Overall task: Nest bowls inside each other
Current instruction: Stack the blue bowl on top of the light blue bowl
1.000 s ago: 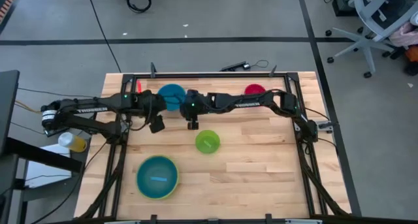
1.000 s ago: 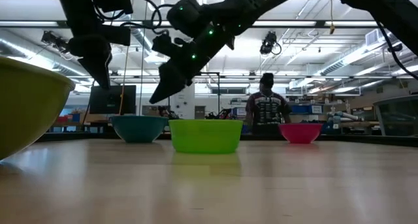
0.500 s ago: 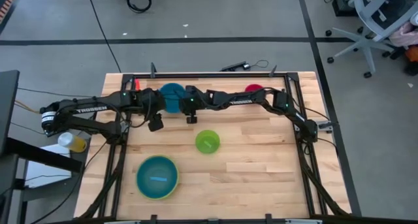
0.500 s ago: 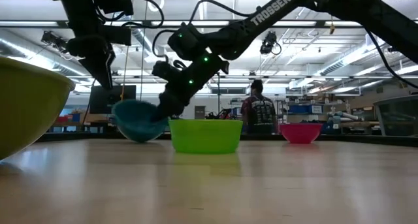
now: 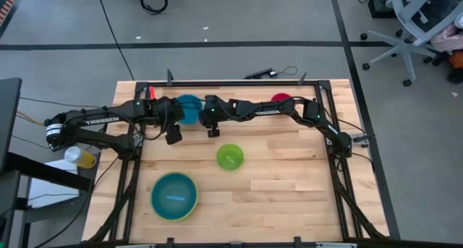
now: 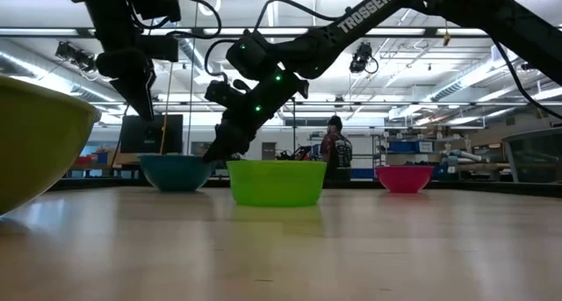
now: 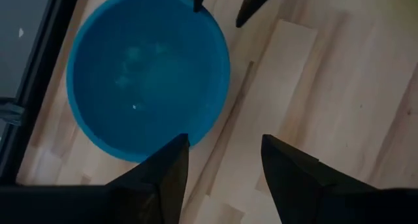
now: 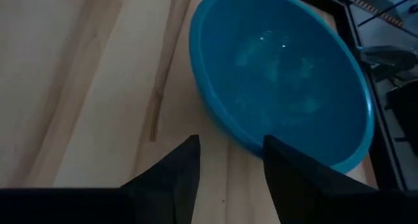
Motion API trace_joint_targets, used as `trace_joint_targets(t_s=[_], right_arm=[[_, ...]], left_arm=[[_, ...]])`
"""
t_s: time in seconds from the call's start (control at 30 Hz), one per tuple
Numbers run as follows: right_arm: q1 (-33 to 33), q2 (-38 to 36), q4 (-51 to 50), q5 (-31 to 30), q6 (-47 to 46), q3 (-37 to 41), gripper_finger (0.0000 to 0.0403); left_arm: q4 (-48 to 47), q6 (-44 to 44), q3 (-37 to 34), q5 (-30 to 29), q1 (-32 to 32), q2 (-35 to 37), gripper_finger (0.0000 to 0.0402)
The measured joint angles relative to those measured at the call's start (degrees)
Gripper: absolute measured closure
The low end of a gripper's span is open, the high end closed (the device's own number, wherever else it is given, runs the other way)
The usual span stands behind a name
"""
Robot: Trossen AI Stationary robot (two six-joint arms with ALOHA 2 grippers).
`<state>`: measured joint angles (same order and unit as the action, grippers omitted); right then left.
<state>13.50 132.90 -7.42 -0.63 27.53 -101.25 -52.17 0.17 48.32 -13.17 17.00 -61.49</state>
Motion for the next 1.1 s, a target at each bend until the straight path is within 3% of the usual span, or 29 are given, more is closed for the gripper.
trace_joint_targets(t_s=[0.23, 0.4, 0.73, 0.9, 1.1], right_arm=[[0.55, 0.0, -1.39, 0.34, -0.59, 0.0, 0.0235], [0.15, -3.64, -5.79, -2.1, -10.86, 0.07, 0.0237], [3.08, -15.86, -11.43, 5.12, -22.7, 0.02, 0.0235], [5.71, -17.56, -14.12, 8.3, -25.37, -0.05, 0.0235], [7.09, -17.49, -15.75, 9.75, -29.09, -0.04, 0.0235]], left_arm=[[2.64, 1.33, 0.02, 0.01, 0.3, -1.54, 0.021], [7.35, 9.9, -0.01, 0.46, 0.38, -7.08, 0.0216], [15.58, 18.19, 0.1, 4.59, 4.99, -13.88, 0.0226], [13.81, 18.42, -0.03, 8.26, 7.57, -16.03, 0.0226], [14.64, 17.18, -0.04, 8.37, 8.39, -19.68, 0.0227]])
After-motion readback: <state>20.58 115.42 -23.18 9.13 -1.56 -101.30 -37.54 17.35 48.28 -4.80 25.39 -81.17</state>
